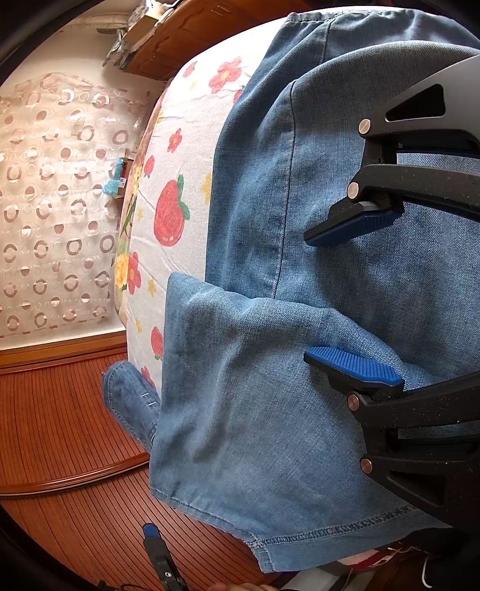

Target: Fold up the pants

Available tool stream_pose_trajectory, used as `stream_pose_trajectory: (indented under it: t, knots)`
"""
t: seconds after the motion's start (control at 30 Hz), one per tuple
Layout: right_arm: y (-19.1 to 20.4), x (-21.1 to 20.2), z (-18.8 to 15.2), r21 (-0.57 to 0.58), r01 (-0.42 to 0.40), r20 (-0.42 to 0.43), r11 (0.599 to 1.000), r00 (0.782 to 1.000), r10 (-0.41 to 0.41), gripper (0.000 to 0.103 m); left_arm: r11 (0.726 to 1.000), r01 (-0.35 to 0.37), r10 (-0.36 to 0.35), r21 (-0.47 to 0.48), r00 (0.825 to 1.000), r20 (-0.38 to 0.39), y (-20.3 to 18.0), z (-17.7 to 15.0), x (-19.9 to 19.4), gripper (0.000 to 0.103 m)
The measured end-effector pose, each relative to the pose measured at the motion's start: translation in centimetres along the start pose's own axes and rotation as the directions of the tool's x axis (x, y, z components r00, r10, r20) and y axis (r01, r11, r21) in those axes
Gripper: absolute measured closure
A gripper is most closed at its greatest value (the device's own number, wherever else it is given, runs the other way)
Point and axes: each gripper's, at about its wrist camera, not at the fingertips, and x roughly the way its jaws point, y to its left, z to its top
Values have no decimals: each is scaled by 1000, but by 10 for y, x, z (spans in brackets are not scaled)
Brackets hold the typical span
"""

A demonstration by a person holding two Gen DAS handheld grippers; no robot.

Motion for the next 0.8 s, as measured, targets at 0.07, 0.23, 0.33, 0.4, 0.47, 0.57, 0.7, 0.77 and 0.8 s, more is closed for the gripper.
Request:
stream_pose_trajectory:
  t: [0.07, 0.23, 0.33, 0.4, 0.47, 0.57, 0.7, 0.77, 0.8]
  knots:
    - [1, 1, 0, -3, 4, 0, 1000, 1000, -4, 44, 1000, -1, 1, 10, 1000, 7, -7, 0, -1, 24]
    - [1, 1, 0, -6, 7, -1, 1000, 1000, -7, 44, 1000, -3, 2, 29, 1000, 3, -22, -3, 2, 24]
    - [2, -1, -1, -7, 16, -9, 1000, 1000, -16, 44, 1000, 4, -4, 26, 1000, 0, -27, -4, 4, 24]
    - [-1, -6, -3, 5, 28, -12, 1000, 1000, -28, 44, 1000, 11, -11, 21, 1000, -2, -32, -6, 5, 24]
    - [-4, -19, -7, 12, 45, 8, 999, 999, -45, 44, 1000, 17, -17, 25, 1000, -6, -37, -7, 5, 24]
    - [-14, -42, -16, 29, 73, 36, 997, 997, -74, 44, 999, 22, -21, 33, 1000, -10, -46, -10, 6, 24]
    - [-34, -76, -36, 67, 116, 58, 991, 991, -120, 44, 998, 47, -46, 35, 999, -21, -60, -16, 7, 24]
    - [-46, -93, -49, 94, 143, 64, 985, 987, -149, 44, 998, 57, -56, 37, 998, -25, -68, -20, 8, 24]
    - [-53, -101, -57, 105, 158, 66, 982, 984, -166, 44, 997, 64, -63, 37, 998, -29, -73, -22, 9, 24]
